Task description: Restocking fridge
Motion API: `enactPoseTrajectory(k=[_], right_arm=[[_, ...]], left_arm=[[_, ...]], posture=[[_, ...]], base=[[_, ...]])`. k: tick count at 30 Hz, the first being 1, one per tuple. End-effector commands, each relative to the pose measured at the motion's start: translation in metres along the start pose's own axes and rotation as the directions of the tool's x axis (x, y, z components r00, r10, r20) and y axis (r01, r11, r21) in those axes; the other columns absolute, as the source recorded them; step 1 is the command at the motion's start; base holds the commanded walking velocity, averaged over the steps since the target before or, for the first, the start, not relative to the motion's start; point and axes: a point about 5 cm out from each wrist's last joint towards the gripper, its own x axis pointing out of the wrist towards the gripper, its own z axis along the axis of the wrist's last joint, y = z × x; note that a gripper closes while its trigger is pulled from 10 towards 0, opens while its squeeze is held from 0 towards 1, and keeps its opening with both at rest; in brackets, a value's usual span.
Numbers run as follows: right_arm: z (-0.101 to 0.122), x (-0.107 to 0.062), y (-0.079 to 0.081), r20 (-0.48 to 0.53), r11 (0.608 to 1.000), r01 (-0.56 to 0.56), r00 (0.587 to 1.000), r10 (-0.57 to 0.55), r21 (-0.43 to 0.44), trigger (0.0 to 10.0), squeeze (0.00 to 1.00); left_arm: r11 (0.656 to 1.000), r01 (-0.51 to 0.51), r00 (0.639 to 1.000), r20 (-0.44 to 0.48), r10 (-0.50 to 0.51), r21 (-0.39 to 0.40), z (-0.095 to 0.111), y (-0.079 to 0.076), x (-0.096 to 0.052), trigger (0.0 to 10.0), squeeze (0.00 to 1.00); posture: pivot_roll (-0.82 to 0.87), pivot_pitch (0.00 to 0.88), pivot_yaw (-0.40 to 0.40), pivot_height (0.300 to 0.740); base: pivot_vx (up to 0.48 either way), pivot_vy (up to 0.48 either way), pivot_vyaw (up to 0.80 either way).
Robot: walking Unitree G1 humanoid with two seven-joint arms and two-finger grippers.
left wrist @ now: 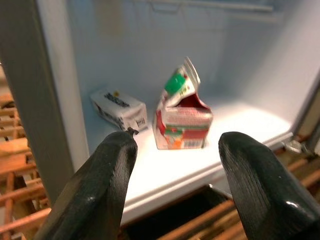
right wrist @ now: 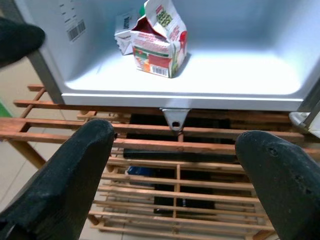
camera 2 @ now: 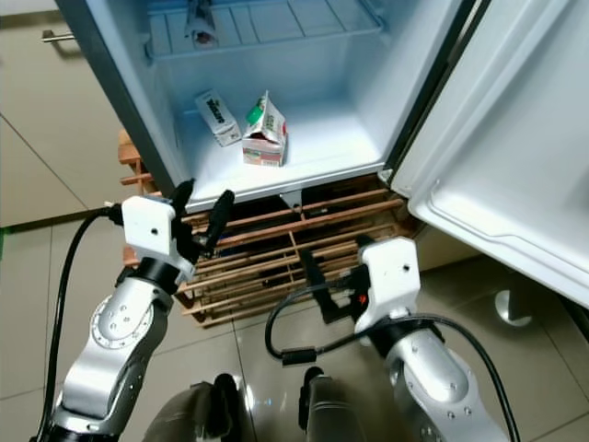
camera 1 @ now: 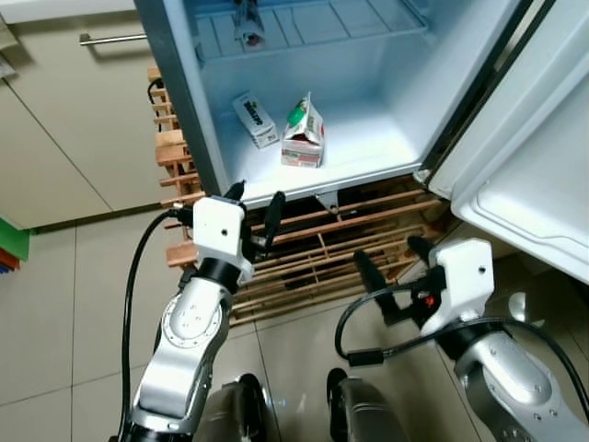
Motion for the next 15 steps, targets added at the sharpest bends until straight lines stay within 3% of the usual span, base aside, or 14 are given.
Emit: enactPoseTrajectory(k=[1,6,15], right_arm=[[-0.002,0.001,-0.007,0.001,0.999,0.048,0.999,-0.048,-0.006,10.0,0.00],[-0.003,0.010,-0.010,0.007,0.999,0.050,0.999,-0.050,0.007,10.0,0.00],[-0.004,0.050,-0.007,0.038,0.999,0.018,0.999,-0.019,0.028,10.0,0.00]], left_arm=[[1.000,0.002,1.000,-0.002,-0.002,0.004,0.004,-0.002,-0.004,10.0,0.00],[1.000,-0.012,0.999,-0.030,0.012,0.007,0.003,0.001,-0.013,10.0,0.00],[0.997,-0.064,0.997,-0.035,0.066,0.051,0.012,0.009,-0.021,10.0,0.00]], posture=[[-0.25,0.195,-0.037,0.740],[-0.23,0.194,-0.047,0.740],[-0.10,0.182,-0.061,0.740]], base=[[0.000,0.000,0.00],[0.000,0.000,0.00],[0.000,0.000,0.00]])
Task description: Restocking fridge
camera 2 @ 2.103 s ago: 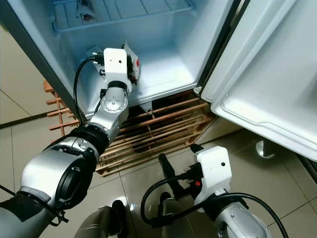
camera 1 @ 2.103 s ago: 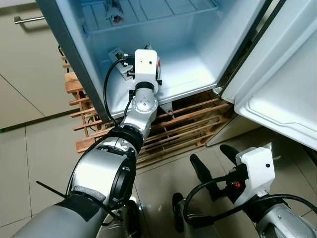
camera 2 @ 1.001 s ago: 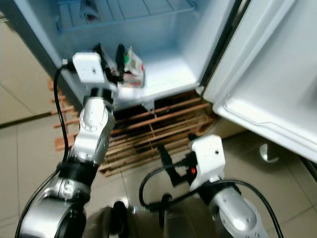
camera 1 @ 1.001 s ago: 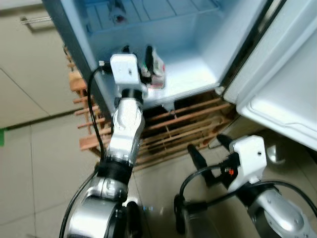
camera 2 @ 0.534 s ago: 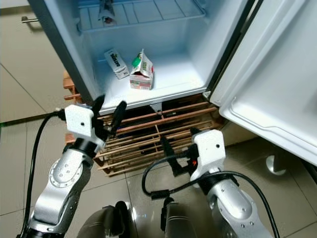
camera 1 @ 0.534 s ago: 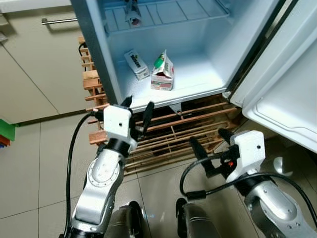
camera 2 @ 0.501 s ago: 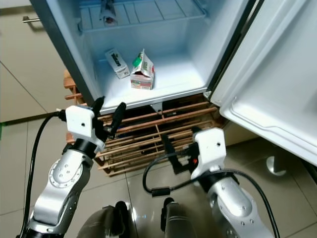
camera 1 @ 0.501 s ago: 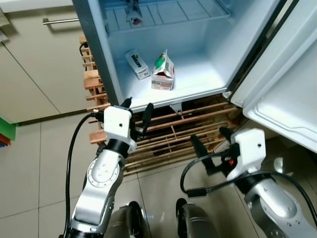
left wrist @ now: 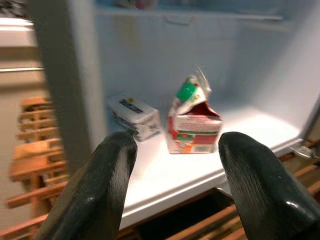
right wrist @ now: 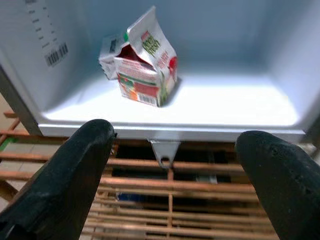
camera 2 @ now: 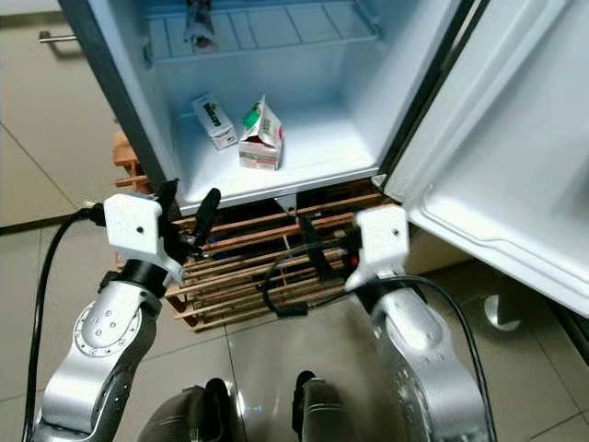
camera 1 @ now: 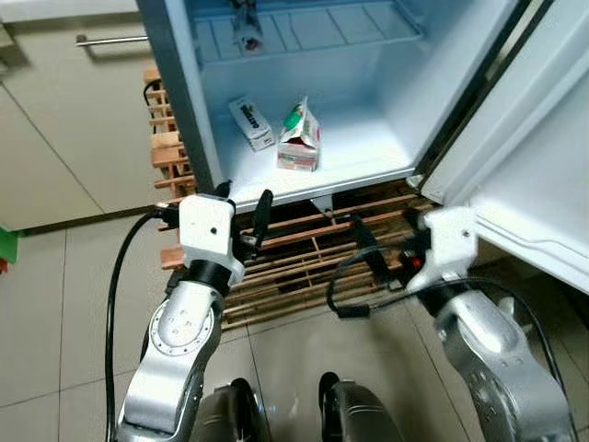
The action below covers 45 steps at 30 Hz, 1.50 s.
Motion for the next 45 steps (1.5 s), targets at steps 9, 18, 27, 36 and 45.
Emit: enactPoseTrajectory(k=[9,18,27,36,45], right_arm=[[-0.025,0.039,0.007,-0.011,1.000,0.014,1.000,-0.014,-0.017,10.0,0.00],[-0.010,0.087,0.016,0.076,0.974,0.118,0.992,-0.105,-0.192,10.0,0.00],[-0.005,0.122,0.029,0.164,0.927,0.198,0.975,-0.152,-0.319,10.0,0.00],[-0.001,0.140,0.037,0.196,0.818,0.326,0.945,-0.263,-0.474,10.0,0.00],[0.016,0.151,0.026,0.249,0.708,0.382,0.924,-0.289,-0.594,10.0,0.00]], left_arm=[[0.997,-0.048,0.998,-0.029,0.050,0.052,0.003,0.012,-0.006,10.0,0.00],[0.993,-0.095,0.993,-0.060,0.099,0.069,0.014,0.025,-0.028,10.0,0.00],[0.988,-0.103,0.984,-0.134,0.118,0.114,0.021,0.033,-0.054,10.0,0.00],[0.982,-0.110,0.971,-0.194,0.139,0.154,0.031,0.040,-0.076,10.0,0.00],[0.984,-0.110,0.965,-0.222,0.140,0.141,0.031,0.040,-0.077,10.0,0.00]], posture=[[-0.02,0.186,-0.052,0.740],[0.09,0.260,-0.068,0.740],[0.18,0.335,-0.038,0.740],[0.26,0.388,0.005,0.740],[0.24,0.390,0.001,0.740]], base=[[0.000,0.000,0.00],[0.000,0.000,0.00],[0.000,0.000,0.00],[0.000,0.000,0.00],[0.000,0.000,0.00]])
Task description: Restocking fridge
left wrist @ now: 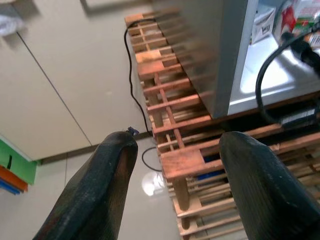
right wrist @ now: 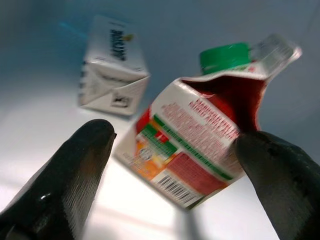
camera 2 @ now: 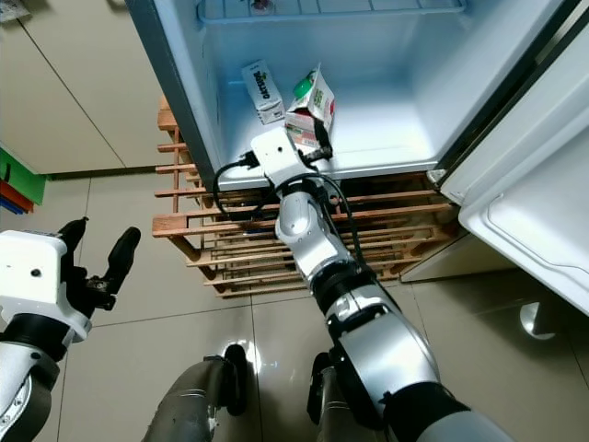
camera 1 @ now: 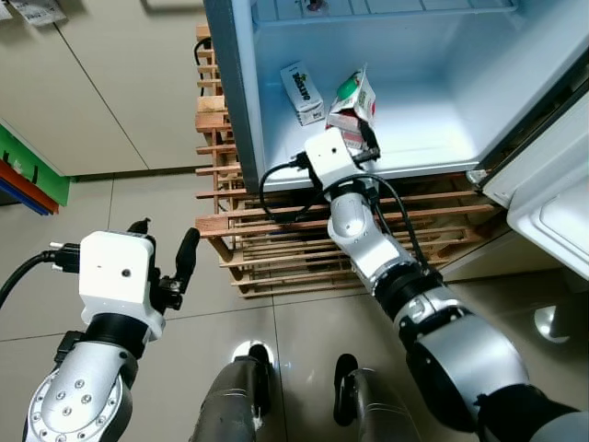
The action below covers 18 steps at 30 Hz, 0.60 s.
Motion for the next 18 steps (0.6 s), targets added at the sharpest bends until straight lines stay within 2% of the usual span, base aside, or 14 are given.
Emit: enactPoseTrajectory(k=[1,5,8,14,16,18], right_arm=[[-0.003,0.000,0.000,0.008,0.998,0.006,1.000,-0.005,-0.068,10.0,0.00],[-0.001,0.004,-0.006,0.041,0.985,0.021,0.999,-0.014,-0.173,10.0,0.00],[-0.002,0.004,-0.007,0.068,0.976,0.017,0.998,-0.003,-0.215,10.0,0.00],[-0.012,-0.008,0.005,0.134,0.944,-0.031,0.988,0.079,-0.328,10.0,0.00],[-0.014,-0.009,0.006,0.135,0.941,-0.036,0.987,0.086,-0.337,10.0,0.00],[-0.030,-0.019,0.008,0.130,0.920,-0.061,0.984,0.120,-0.386,10.0,0.00]], left_arm=[[1.000,0.009,1.000,-0.004,-0.009,-0.006,0.003,-0.001,-0.005,10.0,0.00],[1.000,0.011,1.000,-0.001,-0.011,-0.016,0.003,-0.003,-0.003,10.0,0.00],[1.000,0.016,1.000,0.002,-0.015,-0.022,0.002,-0.005,0.000,10.0,0.00],[0.999,0.024,1.000,0.013,-0.023,-0.040,0.002,-0.008,0.007,10.0,0.00],[0.999,0.024,1.000,0.014,-0.023,-0.041,0.002,-0.009,0.007,10.0,0.00],[0.998,0.028,0.999,0.021,-0.027,-0.051,0.002,-0.011,0.009,10.0,0.00]], posture=[[0.24,0.390,0.001,0.740],[0.24,0.379,-0.006,0.740],[0.23,0.370,-0.011,0.740],[0.20,0.348,-0.019,0.740],[0.20,0.348,-0.019,0.740],[0.19,0.341,-0.018,0.740]], base=[[0.000,0.000,0.00],[0.000,0.000,0.00],[0.000,0.000,0.00],[0.000,0.000,0.00],[0.000,0.000,0.00],[0.000,0.000,0.00]])
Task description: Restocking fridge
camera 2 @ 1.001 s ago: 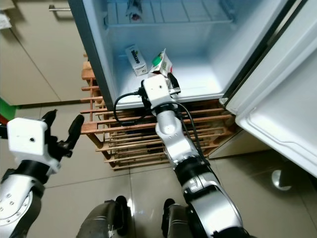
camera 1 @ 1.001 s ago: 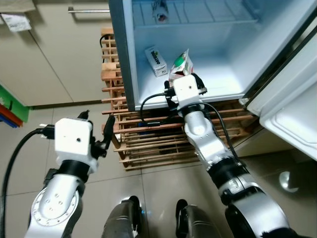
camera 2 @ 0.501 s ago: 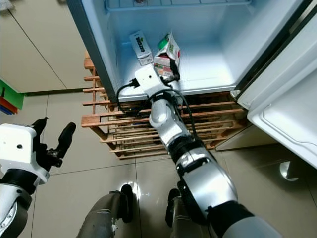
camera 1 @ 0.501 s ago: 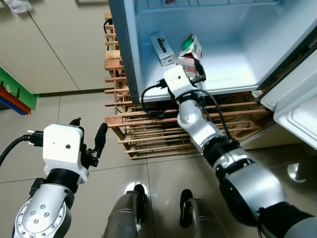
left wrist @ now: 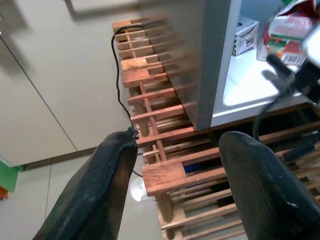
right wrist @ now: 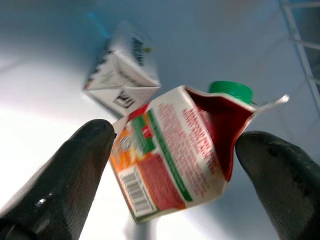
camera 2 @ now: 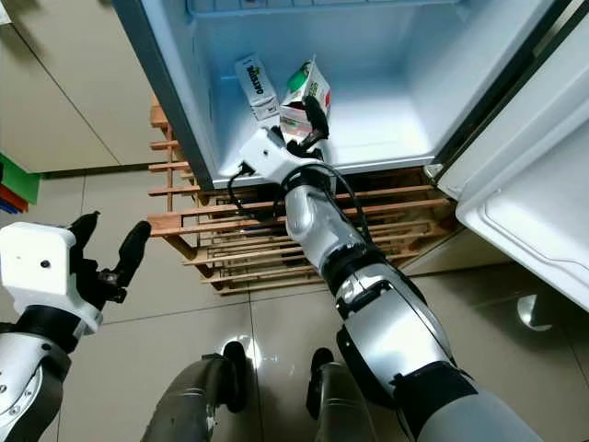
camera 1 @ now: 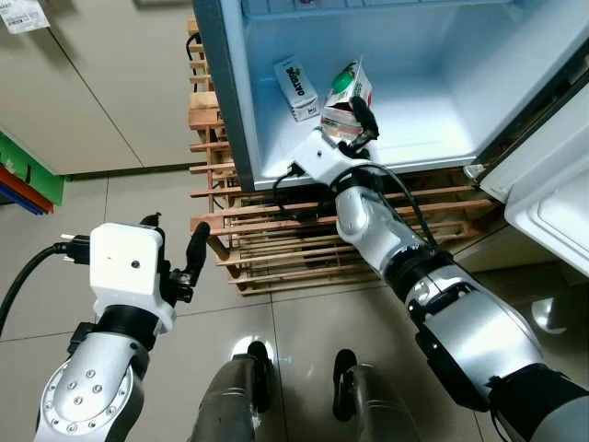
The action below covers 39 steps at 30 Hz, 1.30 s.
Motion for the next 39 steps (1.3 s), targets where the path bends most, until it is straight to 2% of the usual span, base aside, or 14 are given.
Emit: enactPoseTrajectory(k=[1,10,13,15,17,19,20,21,22,23,24,33,38,39], right_arm=[[-0.012,-0.013,0.010,-0.008,0.999,-0.037,0.999,0.037,-0.035,10.0,0.00],[-0.021,-0.021,-0.001,0.051,0.997,0.057,0.997,-0.055,-0.047,10.0,0.00],[-0.019,-0.025,0.000,0.055,0.998,0.062,0.997,-0.062,0.001,10.0,0.00],[-0.011,-0.029,0.008,0.063,0.989,0.002,0.998,-0.011,0.146,10.0,0.00],[-0.009,-0.029,0.015,-0.081,0.881,0.003,0.996,0.041,0.473,10.0,0.00],[-0.012,-0.025,0.015,-0.206,0.739,0.092,0.976,0.064,0.667,10.0,0.00],[-0.012,-0.025,0.015,-0.206,0.739,0.092,0.976,0.064,0.667,10.0,0.00],[-0.012,-0.023,0.014,-0.239,0.688,0.126,0.968,0.071,0.714,10.0,0.00],[-0.012,-0.023,0.014,-0.239,0.688,0.126,0.968,0.071,0.714,10.0,0.00],[-0.008,-0.018,0.010,-0.255,0.634,0.159,0.965,0.063,0.757,10.0,0.00],[-0.005,-0.013,0.004,-0.259,0.614,0.181,0.965,0.040,0.768,10.0,0.00],[0.007,0.005,-0.021,-0.244,0.595,0.241,0.967,-0.077,0.767,10.0,0.00],[0.002,0.012,-0.030,-0.290,0.648,0.290,0.951,-0.110,0.704,10.0,0.00],[-0.001,0.013,-0.032,-0.300,0.684,0.297,0.947,-0.118,0.667,10.0,0.00]], left_arm=[[1.000,0.006,1.000,-0.018,-0.006,-0.010,-0.005,-0.002,-0.001,10.0,0.00],[1.000,0.002,1.000,-0.002,-0.002,-0.011,-0.003,-0.002,0.003,10.0,0.00],[1.000,-0.001,1.000,-0.001,0.001,-0.013,-0.004,-0.002,0.004,10.0,0.00],[1.000,0.000,1.000,-0.001,0.000,-0.015,-0.004,-0.002,0.005,10.0,0.00],[1.000,0.007,1.000,0.001,-0.007,-0.020,-0.004,-0.004,0.006,10.0,0.00],[1.000,0.008,1.000,0.004,-0.008,-0.021,-0.004,-0.005,0.006,10.0,0.00],[1.000,0.008,1.000,0.004,-0.008,-0.021,-0.004,-0.005,0.006,10.0,0.00],[1.000,0.007,1.000,0.005,-0.007,-0.020,-0.004,-0.005,0.006,10.0,0.00],[1.000,0.007,1.000,0.005,-0.007,-0.020,-0.004,-0.005,0.006,10.0,0.00],[1.000,0.001,1.000,0.007,-0.001,-0.019,-0.003,-0.004,0.006,10.0,0.00],[1.000,-0.003,1.000,0.007,0.003,-0.018,-0.003,-0.003,0.006,10.0,0.00],[1.000,-0.012,1.000,0.009,0.012,-0.016,-0.003,-0.003,0.004,10.0,0.00],[1.000,-0.012,1.000,0.006,0.012,-0.018,-0.004,-0.004,0.003,10.0,0.00],[1.000,-0.013,1.000,0.004,0.013,-0.018,-0.004,-0.004,0.003,10.0,0.00]], posture=[[0.19,0.341,-0.018,0.740],[0.18,0.329,-0.019,0.740],[0.17,0.329,-0.021,0.740],[0.16,0.331,-0.017,0.740],[0.16,0.334,-0.016,0.740],[0.16,0.335,-0.017,0.740],[0.16,0.335,-0.017,0.740],[0.16,0.336,-0.017,0.740],[0.16,0.336,-0.017,0.740],[0.17,0.338,-0.018,0.740],[0.17,0.338,-0.018,0.740],[0.17,0.342,-0.023,0.740],[0.17,0.345,-0.030,0.740],[0.17,0.345,-0.031,0.740]], base=[[0.000,0.000,0.00],[0.000,0.000,0.00],[0.000,0.000,0.00],[0.000,0.000,0.00],[0.000,0.000,0.00],[0.000,0.000,0.00],[0.000,0.000,0.00],[0.000,0.000,0.00],[0.000,0.000,0.00],[0.000,0.000,0.00],[0.000,0.000,0.00],[0.000,0.000,0.00],[0.000,0.000,0.00],[0.000,0.000,0.00]])
